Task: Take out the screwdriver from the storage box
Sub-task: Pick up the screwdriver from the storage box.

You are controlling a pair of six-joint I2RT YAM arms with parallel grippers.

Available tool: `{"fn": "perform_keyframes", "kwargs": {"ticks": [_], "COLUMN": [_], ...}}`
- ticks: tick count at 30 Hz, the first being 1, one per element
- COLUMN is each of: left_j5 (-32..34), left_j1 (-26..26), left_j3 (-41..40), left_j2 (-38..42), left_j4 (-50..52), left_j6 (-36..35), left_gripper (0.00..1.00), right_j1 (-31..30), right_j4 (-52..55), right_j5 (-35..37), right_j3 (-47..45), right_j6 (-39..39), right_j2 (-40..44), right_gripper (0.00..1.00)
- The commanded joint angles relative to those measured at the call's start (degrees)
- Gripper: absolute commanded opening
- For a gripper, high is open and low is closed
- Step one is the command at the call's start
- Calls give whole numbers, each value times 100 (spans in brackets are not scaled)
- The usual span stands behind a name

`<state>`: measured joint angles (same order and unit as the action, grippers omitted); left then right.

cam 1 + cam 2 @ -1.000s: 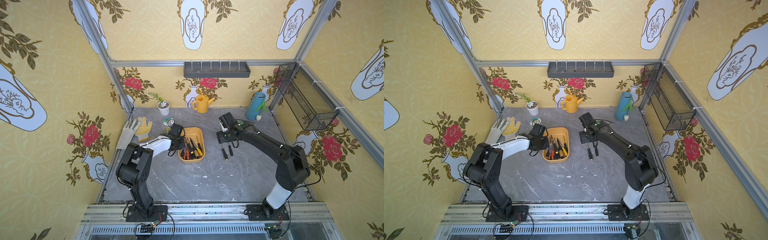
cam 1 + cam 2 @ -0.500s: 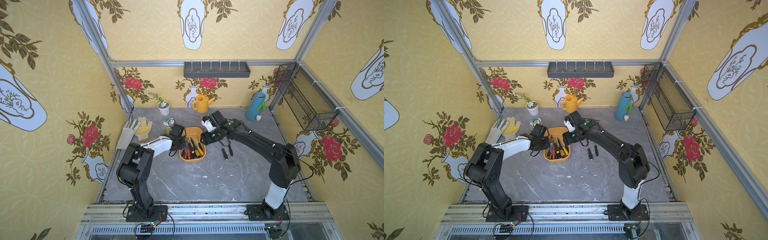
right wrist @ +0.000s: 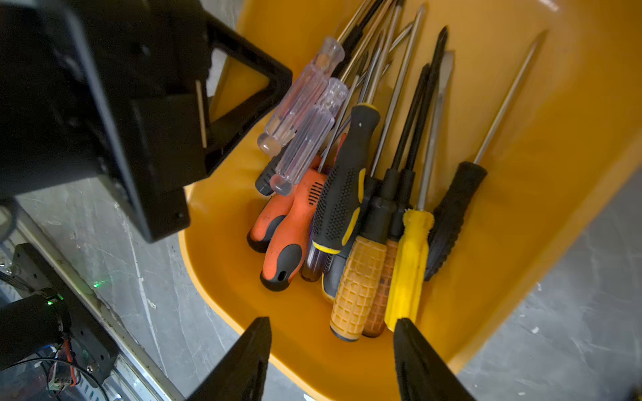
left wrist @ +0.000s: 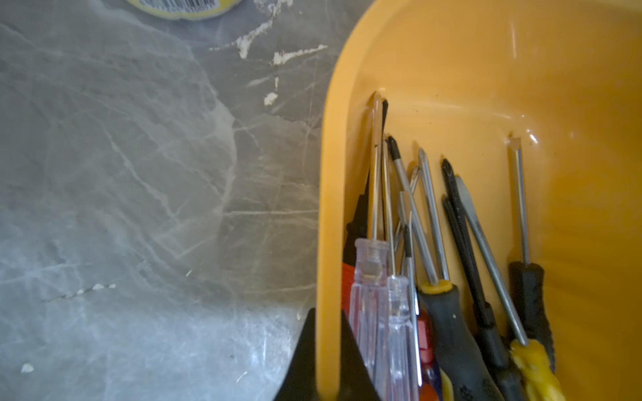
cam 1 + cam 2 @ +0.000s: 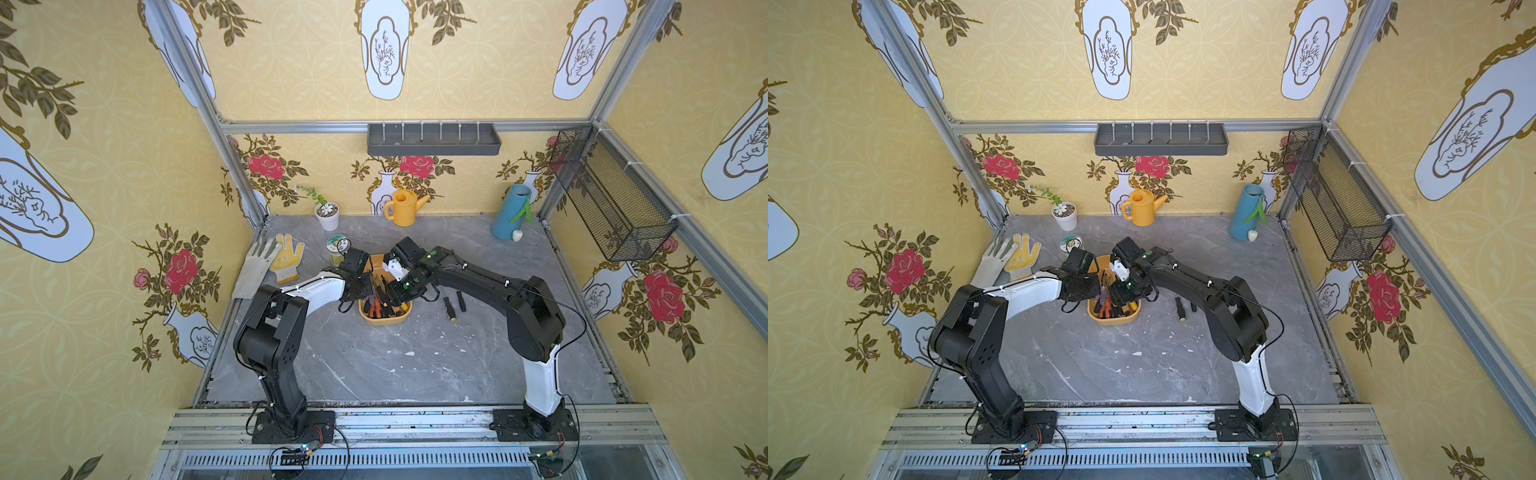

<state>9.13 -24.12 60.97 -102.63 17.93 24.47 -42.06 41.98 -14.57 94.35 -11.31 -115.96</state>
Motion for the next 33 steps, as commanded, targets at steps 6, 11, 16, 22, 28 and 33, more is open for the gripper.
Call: {"fn": "perform_keyframes", "kwargs": {"ticks": [6,11,16,22,28,33], "left_j5": [-241,-256,-227,-198,-183,-196], "left_j1": [-31,-30,-31,-30,-28,-27], "left_j3": [-206,-176,-125,-164,-182,-147], "left_j2": [-127,-128,-122,-101,-115,-133], "left_j4": [617,571,609,615,611,608], "left_j6": [-95,-39,-55,-57,-56,-52], "left_gripper": [0,0,0,0,0,0], "right_j1": [-141,-149,-150,-160,-160,-145], "right_j4": [307,354,473,680,645,414], "right_j5": [419,574,778,921,921,912], "right_j3": [181,261,426,677,673,518], "right_j6": [-90,-193,-339,-381,-418,-473], "right_j2": [-389,-595,-792,-1042,-1025,-826], "right_gripper": [56,51,47,41,32,25]}}
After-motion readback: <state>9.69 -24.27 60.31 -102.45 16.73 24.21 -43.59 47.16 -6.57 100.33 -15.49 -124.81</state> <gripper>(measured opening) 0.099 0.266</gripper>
